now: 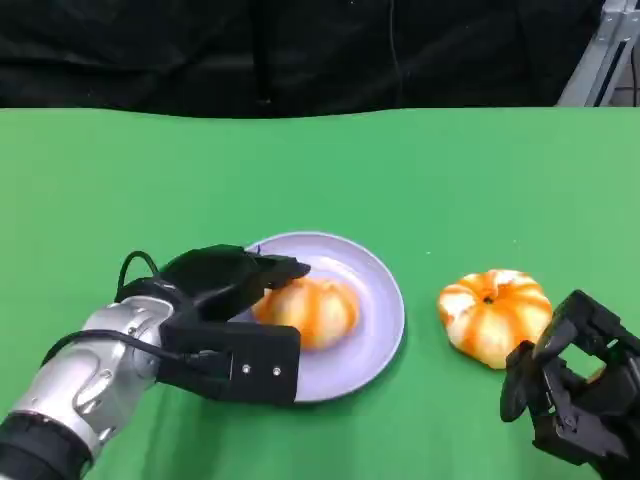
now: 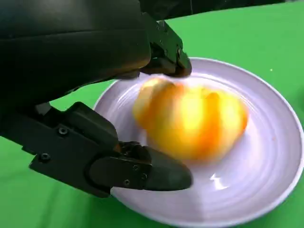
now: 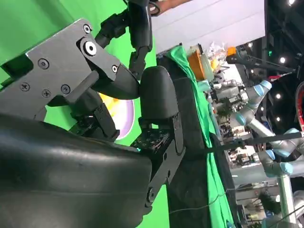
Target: Grasp the bread from the table and place it into the plate.
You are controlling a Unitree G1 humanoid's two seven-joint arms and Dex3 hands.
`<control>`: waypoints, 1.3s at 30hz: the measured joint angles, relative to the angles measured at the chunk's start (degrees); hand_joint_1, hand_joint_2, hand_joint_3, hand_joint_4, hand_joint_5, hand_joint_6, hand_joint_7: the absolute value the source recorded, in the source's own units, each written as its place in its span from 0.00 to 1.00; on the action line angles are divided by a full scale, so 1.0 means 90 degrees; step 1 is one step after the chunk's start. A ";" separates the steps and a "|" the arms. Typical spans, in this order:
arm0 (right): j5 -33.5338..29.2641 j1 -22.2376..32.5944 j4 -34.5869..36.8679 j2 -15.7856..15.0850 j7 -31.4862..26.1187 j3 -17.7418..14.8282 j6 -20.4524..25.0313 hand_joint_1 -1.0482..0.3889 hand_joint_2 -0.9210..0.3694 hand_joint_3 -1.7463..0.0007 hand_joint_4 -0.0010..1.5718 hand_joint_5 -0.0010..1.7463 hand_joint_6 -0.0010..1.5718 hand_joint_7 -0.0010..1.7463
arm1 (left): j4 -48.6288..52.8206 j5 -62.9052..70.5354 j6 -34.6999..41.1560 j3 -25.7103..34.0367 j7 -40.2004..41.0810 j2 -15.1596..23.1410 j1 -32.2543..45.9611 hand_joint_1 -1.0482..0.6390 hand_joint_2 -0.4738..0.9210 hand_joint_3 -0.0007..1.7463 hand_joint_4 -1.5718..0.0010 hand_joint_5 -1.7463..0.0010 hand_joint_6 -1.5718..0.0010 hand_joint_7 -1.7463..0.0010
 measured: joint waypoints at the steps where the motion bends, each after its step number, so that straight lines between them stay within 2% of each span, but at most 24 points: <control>1: 0.0000 0.0000 0.0000 0.0000 0.0000 -0.0001 0.0000 0.62 0.38 0.24 0.57 1.00 0.44 0.95 | -0.0019 -0.0007 -0.0010 0.0006 -0.0001 0.0013 0.0004 0.00 1.00 0.33 1.00 1.00 0.96 1.00; 8: 0.0003 -0.0001 0.0000 0.0009 0.0017 -0.0001 -0.0012 0.62 0.38 0.25 0.57 1.00 0.44 0.95 | -0.0307 -0.0256 -0.0140 0.0197 -0.0111 0.0116 0.0170 0.00 1.00 0.29 1.00 1.00 0.94 0.99; 10: 0.0003 0.0000 0.0000 0.0020 0.0028 -0.0004 -0.0033 0.62 0.37 0.25 0.57 1.00 0.45 0.95 | -0.0530 -0.0582 -0.0135 0.0389 -0.0329 0.0171 0.0303 0.07 1.00 0.22 0.99 1.00 0.91 0.99; 13: -0.0003 0.0009 -0.0007 0.0030 0.0021 -0.0002 -0.0041 0.62 0.37 0.25 0.57 1.00 0.45 0.95 | -0.1046 -0.1376 0.0043 0.0821 -0.0826 0.0181 0.0629 0.10 1.00 0.19 0.98 0.99 0.89 0.98; 14: -0.0004 0.0011 -0.0008 0.0031 0.0018 -0.0001 -0.0041 0.62 0.38 0.25 0.57 1.00 0.45 0.95 | -0.1177 -0.1512 0.0118 0.0904 -0.0930 0.0181 0.0707 0.25 1.00 0.15 0.85 0.95 0.82 0.97; 17: -0.0003 0.0000 -0.0012 0.0036 0.0022 0.0004 -0.0050 0.62 0.38 0.25 0.57 1.00 0.45 0.94 | -0.1800 -0.2415 0.0522 0.1428 -0.1371 0.0168 0.1135 0.43 1.00 0.12 0.69 0.93 0.69 0.95; 19: 0.0004 -0.0001 -0.0012 0.0036 0.0026 -0.0007 -0.0054 0.62 0.38 0.25 0.58 1.00 0.45 0.94 | -0.2180 -0.3105 0.0835 0.1806 -0.1660 0.0157 0.1367 0.49 1.00 0.12 0.64 0.92 0.64 0.94; 22: 0.0007 -0.0003 -0.0012 0.0037 0.0029 -0.0007 -0.0057 0.62 0.37 0.25 0.58 1.00 0.45 0.94 | -0.2464 -0.3789 0.1252 0.2161 -0.1923 0.0128 0.1551 0.52 1.00 0.13 0.61 0.92 0.61 0.94; 23: 0.0007 -0.0004 -0.0012 0.0038 0.0030 -0.0005 -0.0057 0.62 0.37 0.25 0.58 1.00 0.45 0.94 | -0.2516 -0.3910 0.1363 0.2223 -0.1962 0.0115 0.1593 0.54 1.00 0.18 0.56 0.89 0.57 0.92; 24: 0.0007 -0.0004 -0.0011 0.0038 0.0030 -0.0005 -0.0057 0.63 0.38 0.25 0.57 1.00 0.45 0.94 | -0.2558 -0.4011 0.1467 0.2260 -0.1994 0.0103 0.1615 0.60 1.00 0.30 0.56 0.67 0.49 0.88; 25: 0.0003 -0.0012 -0.0015 0.0039 0.0030 0.0008 -0.0052 0.63 0.37 0.25 0.57 1.00 0.45 0.94 | -0.2681 -0.4342 0.1751 0.2409 -0.2076 0.0048 0.1697 0.63 0.98 0.40 0.60 0.42 0.43 0.83; 26: 0.0003 -0.0008 -0.0024 0.0043 0.0030 0.0011 -0.0052 0.63 0.37 0.25 0.57 1.00 0.45 0.94 | -0.2831 -0.4847 0.2122 0.2653 -0.2151 -0.0052 0.1825 0.66 0.93 0.53 0.62 0.21 0.42 0.70; 27: 0.0003 0.0001 -0.0031 0.0043 0.0029 0.0006 -0.0051 0.63 0.37 0.25 0.57 1.00 0.45 0.94 | -0.3030 -0.5420 0.2545 0.2919 -0.2246 -0.0149 0.1995 0.67 0.89 0.61 0.63 0.13 0.45 0.57; 29: 0.0005 0.0030 -0.0063 0.0042 0.0028 -0.0001 -0.0045 0.63 0.37 0.25 0.57 1.00 0.45 0.94 | -0.3560 -0.6530 0.3405 0.3413 -0.2458 -0.0252 0.2456 0.66 0.82 0.72 0.57 0.04 0.48 0.30; 31: 0.0008 0.0033 -0.0087 0.0038 0.0024 -0.0012 -0.0039 0.63 0.38 0.25 0.57 1.00 0.45 0.94 | -0.4018 -0.7080 0.3901 0.3711 -0.2507 -0.0244 0.2838 0.66 0.81 0.77 0.47 0.01 0.49 0.11; 33: 0.0003 0.0031 -0.0124 0.0036 -0.0014 -0.0003 0.0017 0.63 0.38 0.25 0.57 1.00 0.45 0.94 | -0.4458 -0.7387 0.4171 0.3951 -0.2477 -0.0229 0.3185 0.66 0.81 0.78 0.46 0.00 0.50 0.06; 35: 0.0002 0.0033 -0.0158 0.0036 -0.0045 0.0002 0.0066 0.63 0.37 0.26 0.57 1.00 0.45 0.93 | -0.4720 -0.7545 0.4279 0.4087 -0.2429 -0.0217 0.3419 0.65 0.85 0.72 0.44 0.00 0.53 0.01; 39: 0.0001 0.0081 -0.0243 0.0028 -0.0058 -0.0017 0.0092 0.63 0.37 0.26 0.56 1.00 0.45 0.94 | -0.4925 -0.7725 0.4153 0.4310 -0.2434 -0.0226 0.3978 0.65 0.87 0.70 0.43 0.00 0.53 0.00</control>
